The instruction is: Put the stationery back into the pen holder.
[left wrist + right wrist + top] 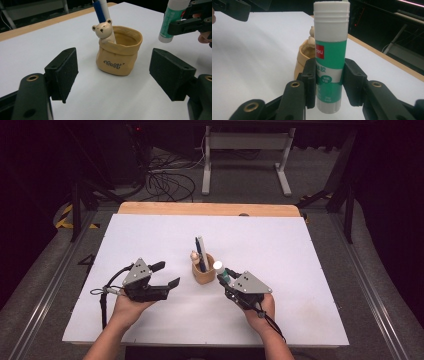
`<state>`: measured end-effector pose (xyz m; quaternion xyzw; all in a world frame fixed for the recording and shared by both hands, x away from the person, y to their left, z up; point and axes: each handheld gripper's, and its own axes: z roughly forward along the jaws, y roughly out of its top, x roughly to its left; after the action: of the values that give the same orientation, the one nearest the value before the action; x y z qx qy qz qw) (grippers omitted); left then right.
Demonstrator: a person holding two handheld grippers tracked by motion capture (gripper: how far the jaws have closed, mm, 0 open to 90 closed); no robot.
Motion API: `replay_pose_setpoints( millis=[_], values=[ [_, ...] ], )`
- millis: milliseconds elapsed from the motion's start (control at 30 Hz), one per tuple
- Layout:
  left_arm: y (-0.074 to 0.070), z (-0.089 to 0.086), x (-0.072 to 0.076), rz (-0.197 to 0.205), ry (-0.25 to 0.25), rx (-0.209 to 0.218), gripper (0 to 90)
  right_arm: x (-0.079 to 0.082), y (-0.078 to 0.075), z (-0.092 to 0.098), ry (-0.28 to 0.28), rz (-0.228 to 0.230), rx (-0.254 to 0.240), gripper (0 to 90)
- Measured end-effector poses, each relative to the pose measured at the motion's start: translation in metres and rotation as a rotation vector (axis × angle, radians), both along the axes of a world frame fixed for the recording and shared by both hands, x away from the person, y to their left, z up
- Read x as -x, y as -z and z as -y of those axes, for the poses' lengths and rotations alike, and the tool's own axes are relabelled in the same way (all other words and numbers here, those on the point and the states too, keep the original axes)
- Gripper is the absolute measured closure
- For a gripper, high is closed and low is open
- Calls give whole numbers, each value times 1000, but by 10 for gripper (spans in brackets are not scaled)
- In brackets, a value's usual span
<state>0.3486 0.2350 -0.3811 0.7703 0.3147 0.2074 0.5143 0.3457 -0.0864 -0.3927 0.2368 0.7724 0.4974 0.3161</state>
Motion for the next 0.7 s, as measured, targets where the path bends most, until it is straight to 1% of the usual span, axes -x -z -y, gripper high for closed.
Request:
replay_pose_setpoints(
  millis=[67, 100, 133, 167, 200, 233, 300, 400, 433, 500, 567, 600, 633, 667, 700],
  values=[
    [0, -3, 0, 2, -5, 5, 237, -1, -1, -2, -4, 5, -1, 662],
    [-1, -5, -1, 14, -10, 0, 237, -1, -2, -4, -4, 6, -5, 662],
    [0, -5, 0, -5, -10, 15, 237, -2, -3, -5, -6, 8, -6, 662],
    [0, -6, -1, -4, -13, 14, 237, -3, -4, -6, -5, 10, -10, 662],
    [0, -8, -2, 6, -15, 5, 237, -4, -4, -7, -7, 9, -14, 662],
    [1, -8, -2, -1, -14, 10, 237, -5, -5, -8, -7, 10, -18, 662],
    [1, -9, -2, 2, -15, 9, 237, -6, -7, -10, -9, 8, -28, 662],
    [2, -10, -2, 3, -12, 10, 237, -9, -10, -12, -8, 3, -49, 662],
    [1, -11, -2, 15, -15, 2, 237, -10, -10, -13, -10, -1, -53, 662],
    [1, -12, -1, 4, -14, 11, 237, -11, -12, -15, -9, -4, -67, 662],
    [1, -15, 0, 4, -14, 11, 237, -12, -14, -18, -12, -5, -80, 662],
    [0, -16, 0, 12, -14, 6, 237, -13, -15, -19, -13, -5, -83, 662],
    [0, -17, 1, 7, -15, 13, 237, -14, -15, -20, -14, -4, -84, 662],
    [-1, -19, 1, 15, -17, 10, 237, -15, -16, -22, -14, -4, -89, 662],
    [-1, -20, 1, 12, -19, 12, 237, -16, -17, -22, -20, -13, -104, 662]
  ],
)
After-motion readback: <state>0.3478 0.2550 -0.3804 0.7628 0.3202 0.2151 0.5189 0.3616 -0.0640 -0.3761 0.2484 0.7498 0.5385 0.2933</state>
